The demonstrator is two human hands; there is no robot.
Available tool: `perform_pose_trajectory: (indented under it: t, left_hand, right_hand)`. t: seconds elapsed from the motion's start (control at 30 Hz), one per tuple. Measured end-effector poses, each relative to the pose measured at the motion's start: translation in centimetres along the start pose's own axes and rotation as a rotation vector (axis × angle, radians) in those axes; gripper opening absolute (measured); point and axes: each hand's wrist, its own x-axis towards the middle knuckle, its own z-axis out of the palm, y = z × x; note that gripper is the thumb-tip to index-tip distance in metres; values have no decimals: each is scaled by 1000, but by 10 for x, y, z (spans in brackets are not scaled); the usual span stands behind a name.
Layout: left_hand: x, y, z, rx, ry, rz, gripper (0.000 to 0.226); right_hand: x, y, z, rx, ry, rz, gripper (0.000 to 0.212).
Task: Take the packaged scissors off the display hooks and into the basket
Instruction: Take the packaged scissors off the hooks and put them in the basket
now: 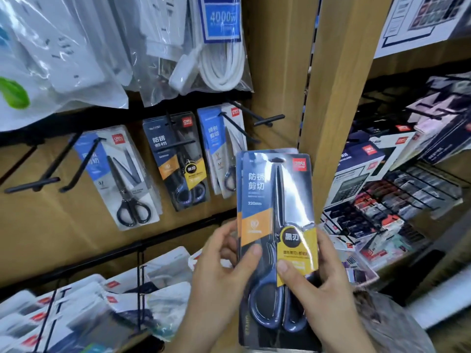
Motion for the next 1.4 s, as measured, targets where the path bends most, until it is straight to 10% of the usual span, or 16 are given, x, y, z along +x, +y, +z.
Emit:
perform_pose_trajectory:
  t: [0.1,0.3,0.7,0.87,1.4]
  left_hand:
    - [-11,-8,0,-58,137,-45,55]
    - [-14,-11,-8,31,148,-25,6]
    - [-26,-22,-16,-493,43,-279,33]
    - [-32,-15,-24,-695,-22,-357,46]
    - [-30,-8,-74,-251,265,12,22]
  right_hand:
    - [-4,-2,12,21,-4,0,76]
    - [-8,-8,21,19,-20,42,59]
    - [-13,-7,25,-16,-24,269,28]
    - [-11,4,26,28,-78,164,71]
    - [-13,-1,-1,-209,-56,63,92]
